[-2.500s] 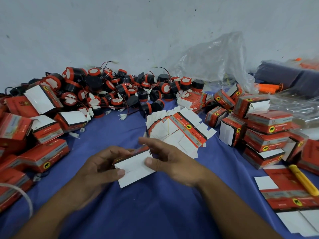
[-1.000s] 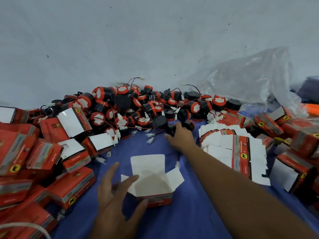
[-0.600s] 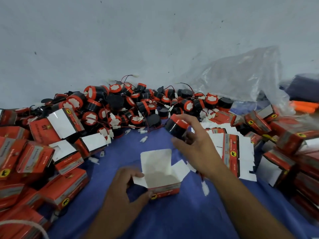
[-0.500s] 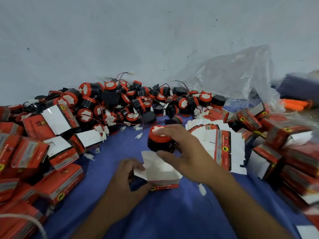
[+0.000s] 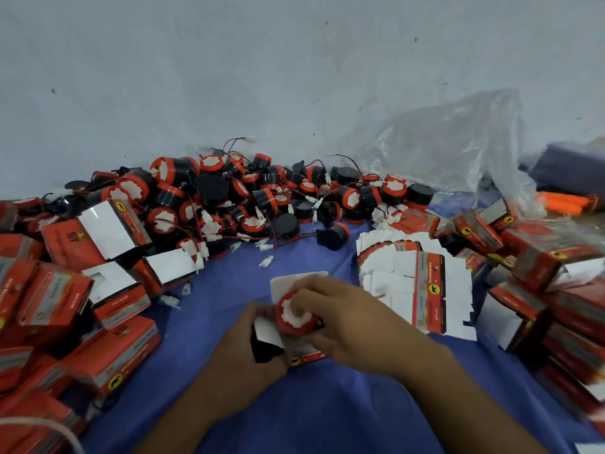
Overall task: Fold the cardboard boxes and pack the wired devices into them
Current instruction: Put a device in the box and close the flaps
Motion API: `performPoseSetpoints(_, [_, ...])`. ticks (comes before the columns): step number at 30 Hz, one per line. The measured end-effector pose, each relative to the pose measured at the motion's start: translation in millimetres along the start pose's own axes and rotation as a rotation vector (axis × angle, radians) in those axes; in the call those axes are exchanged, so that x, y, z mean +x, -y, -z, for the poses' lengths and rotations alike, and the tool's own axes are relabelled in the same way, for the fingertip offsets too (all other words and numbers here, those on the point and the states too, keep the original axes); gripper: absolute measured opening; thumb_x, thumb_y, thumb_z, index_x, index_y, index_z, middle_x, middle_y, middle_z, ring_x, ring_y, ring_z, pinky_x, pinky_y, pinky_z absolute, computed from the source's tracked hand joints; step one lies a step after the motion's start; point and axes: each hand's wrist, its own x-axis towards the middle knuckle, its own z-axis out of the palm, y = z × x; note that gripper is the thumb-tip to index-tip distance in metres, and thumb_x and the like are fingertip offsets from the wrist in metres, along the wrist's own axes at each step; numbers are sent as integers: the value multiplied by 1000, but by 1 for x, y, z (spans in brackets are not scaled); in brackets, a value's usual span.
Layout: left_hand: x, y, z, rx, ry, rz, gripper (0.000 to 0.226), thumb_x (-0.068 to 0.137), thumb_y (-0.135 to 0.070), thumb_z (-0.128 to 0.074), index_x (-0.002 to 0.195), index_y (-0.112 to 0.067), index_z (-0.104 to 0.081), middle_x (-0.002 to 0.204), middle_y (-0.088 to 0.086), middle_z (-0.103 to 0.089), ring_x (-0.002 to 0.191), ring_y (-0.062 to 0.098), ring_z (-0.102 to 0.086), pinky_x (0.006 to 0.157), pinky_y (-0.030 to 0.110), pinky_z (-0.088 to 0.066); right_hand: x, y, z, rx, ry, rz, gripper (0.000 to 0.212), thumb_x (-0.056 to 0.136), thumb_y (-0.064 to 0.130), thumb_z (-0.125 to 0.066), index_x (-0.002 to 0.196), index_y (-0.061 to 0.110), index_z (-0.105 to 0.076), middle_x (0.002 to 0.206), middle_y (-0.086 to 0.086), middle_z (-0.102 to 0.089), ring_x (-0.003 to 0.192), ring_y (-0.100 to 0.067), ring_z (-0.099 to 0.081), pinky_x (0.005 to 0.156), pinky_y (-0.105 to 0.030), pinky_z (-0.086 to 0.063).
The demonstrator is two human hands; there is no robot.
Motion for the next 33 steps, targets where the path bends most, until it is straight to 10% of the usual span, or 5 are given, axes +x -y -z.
performPoseSetpoints(11, [-2,-7,-1,38,65,-145,64,77,-14,-77,122,-53,-54,122,-21,-63,113,0,-59,89,9,-46,0,-12,-2,69,203,-102,34,100,24,-57,133,26,-65,123,-7,-60,112,-19,-53,93,-34,-42])
performPoseSetpoints(17, [-4,-10,-4,108,-18,-115,34,76,-45,-79,106,-35,-68,108,-15,-69,102,5,-64,82,14,-48,-3,-10,2,-132,281,-97,32,104,38,-48,132,35,-64,123,-1,-53,116,-22,-38,103,-40,-31])
performPoseSetpoints(24, [-4,-8,-7,166,-68,-138,29,74,-42,-75,101,-33,-68,107,-17,-66,101,5,-64,82,13,-47,-35,-66,50,-16,372,-526,23,102,32,-55,123,30,-64,121,8,-65,110,-14,-58,91,-27,-46])
performPoseSetpoints(28, [-4,-10,-8,174,-88,-153,32,72,-51,-66,98,-32,-65,105,-20,-65,98,3,-62,78,8,-45,-34,-63,65,179,134,-527,11,96,34,-64,90,29,-71,76,10,-69,66,-5,-64,57,-18,-49])
performPoseSetpoints(33, [-5,-9,-8,218,-64,-185,34,74,-47,-62,101,-27,-64,106,-19,-61,99,0,-59,79,5,-41,-10,-21,47,497,-87,-271,9,94,23,-70,87,24,-76,77,4,-73,68,-9,-67,64,-26,-55])
